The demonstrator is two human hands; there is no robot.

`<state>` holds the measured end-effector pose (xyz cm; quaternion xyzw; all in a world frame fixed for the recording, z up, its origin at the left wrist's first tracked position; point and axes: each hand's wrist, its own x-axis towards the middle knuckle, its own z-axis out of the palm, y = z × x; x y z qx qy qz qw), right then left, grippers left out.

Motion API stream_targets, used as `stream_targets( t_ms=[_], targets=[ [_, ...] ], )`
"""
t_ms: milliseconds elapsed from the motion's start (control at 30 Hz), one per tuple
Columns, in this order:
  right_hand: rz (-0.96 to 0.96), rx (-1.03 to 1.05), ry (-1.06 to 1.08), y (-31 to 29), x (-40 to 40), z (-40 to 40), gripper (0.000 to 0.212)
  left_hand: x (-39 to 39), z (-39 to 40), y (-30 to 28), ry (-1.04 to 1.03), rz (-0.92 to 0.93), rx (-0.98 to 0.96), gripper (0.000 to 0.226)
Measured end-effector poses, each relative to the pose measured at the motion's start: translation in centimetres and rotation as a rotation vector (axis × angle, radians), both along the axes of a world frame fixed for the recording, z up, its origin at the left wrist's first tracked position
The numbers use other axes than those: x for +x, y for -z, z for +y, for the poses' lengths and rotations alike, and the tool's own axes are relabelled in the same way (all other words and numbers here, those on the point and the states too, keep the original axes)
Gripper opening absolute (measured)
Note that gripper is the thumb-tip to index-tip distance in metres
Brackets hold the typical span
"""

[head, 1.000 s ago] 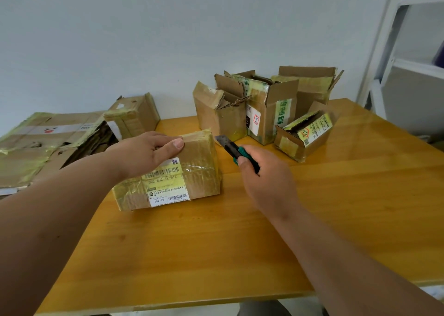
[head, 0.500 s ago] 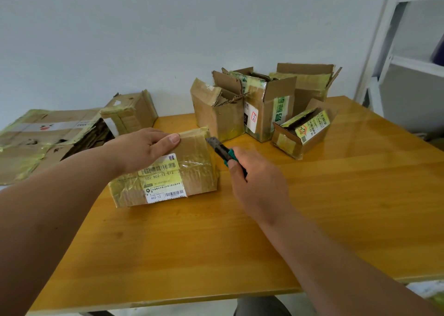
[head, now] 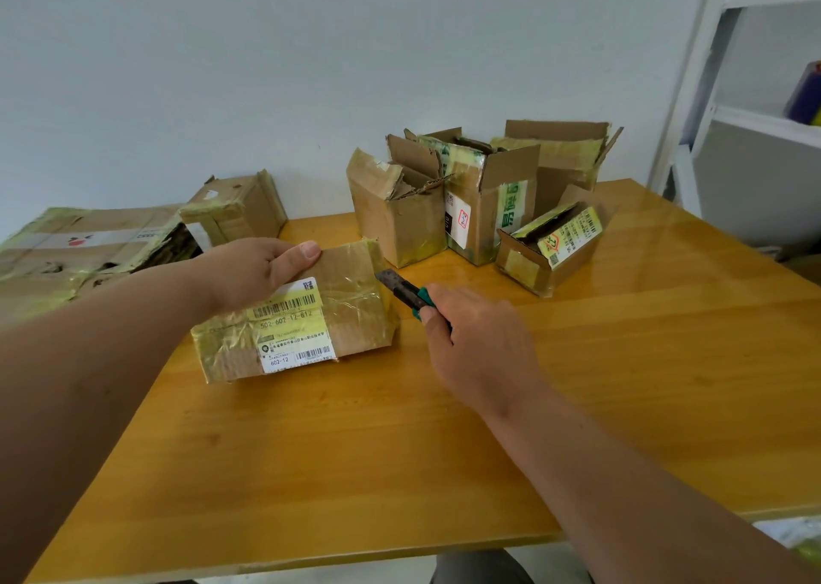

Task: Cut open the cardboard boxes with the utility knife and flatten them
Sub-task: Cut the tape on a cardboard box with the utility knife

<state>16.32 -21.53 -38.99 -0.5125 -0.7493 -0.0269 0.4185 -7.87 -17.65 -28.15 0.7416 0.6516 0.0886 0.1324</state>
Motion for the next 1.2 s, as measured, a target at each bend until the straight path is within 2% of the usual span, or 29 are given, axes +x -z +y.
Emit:
stream_targets(
  t_ms=[233,333,433,533,700,833,1000,1200],
  targets=[
    [-0.035,0.014,0.018,-0.2,0.1,0.1,0.033,0.4,0.6,-0.2,-0.045,0.004,-0.006,0.084],
    [-0.06,-0.021,0.013,-0.1,0.0,0.1,0.036,0.3,0.7,-0.3,-0.037,-0.008,-0.013,0.094],
    [-0.064,-0.026,0.017,0.0,0.2,-0.1,0.038,0.2,1.0,-0.3,-0.064,-0.01,-0.014,0.088],
    [-0.087,-0.028,0.018,0.0,0.5,-0.4,0.033,0.0,1.3,-0.2,-0.072,-0.003,-0.013,0.099],
    [-0.115,-0.032,0.012,-0.1,0.7,-0.5,0.032,0.2,1.3,-0.2,-0.077,-0.017,-0.013,0.088],
    [-0.131,-0.052,0.015,-0.2,0.8,-0.8,0.032,-0.1,1.3,-0.3,-0.069,0.006,-0.011,0.104],
    [-0.193,-0.068,0.032,-0.1,1.2,-1.7,0.036,0.3,1.1,-0.4,-0.08,0.029,-0.011,0.092],
    [-0.26,-0.121,0.016,-0.6,1.9,-2.3,0.035,0.6,0.7,-0.7,-0.097,0.024,-0.03,0.09]
  ],
)
